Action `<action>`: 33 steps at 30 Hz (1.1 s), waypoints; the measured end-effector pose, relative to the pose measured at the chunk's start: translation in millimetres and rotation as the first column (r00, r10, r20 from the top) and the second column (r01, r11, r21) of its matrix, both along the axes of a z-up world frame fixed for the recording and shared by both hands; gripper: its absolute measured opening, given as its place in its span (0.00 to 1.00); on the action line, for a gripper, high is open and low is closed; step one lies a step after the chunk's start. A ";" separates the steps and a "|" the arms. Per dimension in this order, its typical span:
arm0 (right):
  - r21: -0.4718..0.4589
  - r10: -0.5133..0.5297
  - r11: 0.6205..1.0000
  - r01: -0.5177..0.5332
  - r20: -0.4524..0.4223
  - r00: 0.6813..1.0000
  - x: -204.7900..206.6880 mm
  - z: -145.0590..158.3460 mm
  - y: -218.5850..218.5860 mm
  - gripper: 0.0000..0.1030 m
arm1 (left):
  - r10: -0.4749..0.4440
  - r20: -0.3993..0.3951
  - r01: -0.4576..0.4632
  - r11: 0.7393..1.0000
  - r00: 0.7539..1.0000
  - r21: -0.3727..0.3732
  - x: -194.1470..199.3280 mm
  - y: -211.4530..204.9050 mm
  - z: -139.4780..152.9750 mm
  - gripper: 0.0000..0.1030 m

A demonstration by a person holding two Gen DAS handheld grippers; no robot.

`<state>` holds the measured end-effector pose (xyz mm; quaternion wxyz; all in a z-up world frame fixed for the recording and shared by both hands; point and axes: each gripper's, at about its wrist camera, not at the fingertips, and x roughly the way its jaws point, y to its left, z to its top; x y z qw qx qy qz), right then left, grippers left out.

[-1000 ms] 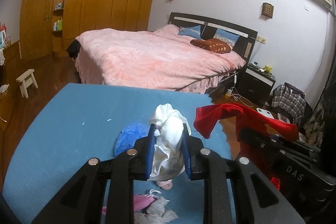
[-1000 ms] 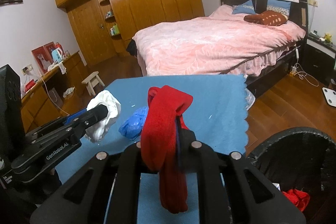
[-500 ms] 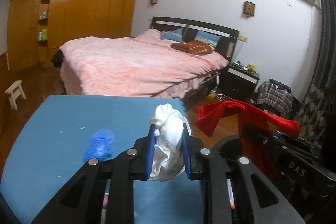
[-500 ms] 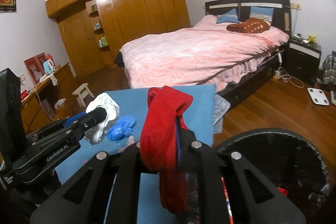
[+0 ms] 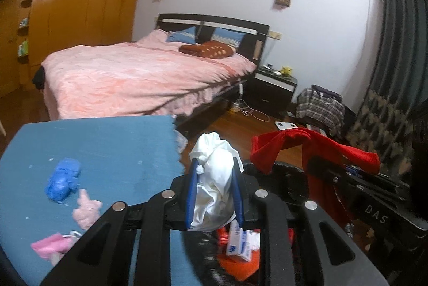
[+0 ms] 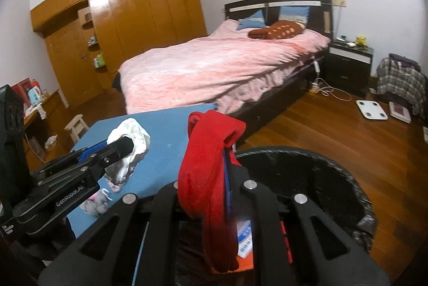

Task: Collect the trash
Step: 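Open both tools to drop the cloths into the bin, then move both open tools back to the remaining items on the table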

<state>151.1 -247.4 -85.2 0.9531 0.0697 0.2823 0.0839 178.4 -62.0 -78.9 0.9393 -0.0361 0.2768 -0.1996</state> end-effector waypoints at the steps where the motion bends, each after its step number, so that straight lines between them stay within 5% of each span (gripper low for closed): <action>1: -0.003 -0.008 1.000 0.008 -0.003 1.000 -1.5 -1.8 -3.0 0.10 | -0.012 -0.003 0.012 1.000 1.000 0.001 -1.1 -6.1 -1.5 0.22; 15: -0.001 -0.129 0.992 0.129 -0.061 0.990 -15.3 -34.9 -58.8 0.13 | -0.122 -0.029 0.123 0.992 0.992 0.030 -2.2 -66.0 -21.2 0.27; 17: -0.004 -0.147 0.989 0.147 -0.070 0.987 -15.6 -40.5 -64.4 0.20 | -0.133 -0.040 0.134 0.991 0.990 0.021 -0.5 -67.5 -22.6 0.38; 19: -0.006 -0.161 0.987 0.161 -0.073 0.984 -17.2 -43.1 -67.3 0.42 | -0.126 -0.035 0.127 0.992 0.991 0.016 -0.2 -65.8 -22.0 0.54; 25: -0.017 -0.194 0.981 0.194 -0.048 0.980 -22.4 -45.7 -70.9 0.87 | -0.087 -0.016 0.087 0.996 0.996 0.029 0.0 -50.3 -16.5 0.71; 28: -0.016 -0.206 0.979 0.205 -0.027 0.978 -23.2 -42.8 -68.6 0.92 | -0.054 -0.007 0.054 0.998 0.999 0.033 -0.7 -34.6 -12.3 0.82; 33: -0.010 -0.190 0.982 0.190 -0.031 0.981 -18.1 -40.8 -58.0 0.93 | 0.000 0.001 0.000 0.999 1.000 0.036 -0.4 -5.4 -6.9 0.86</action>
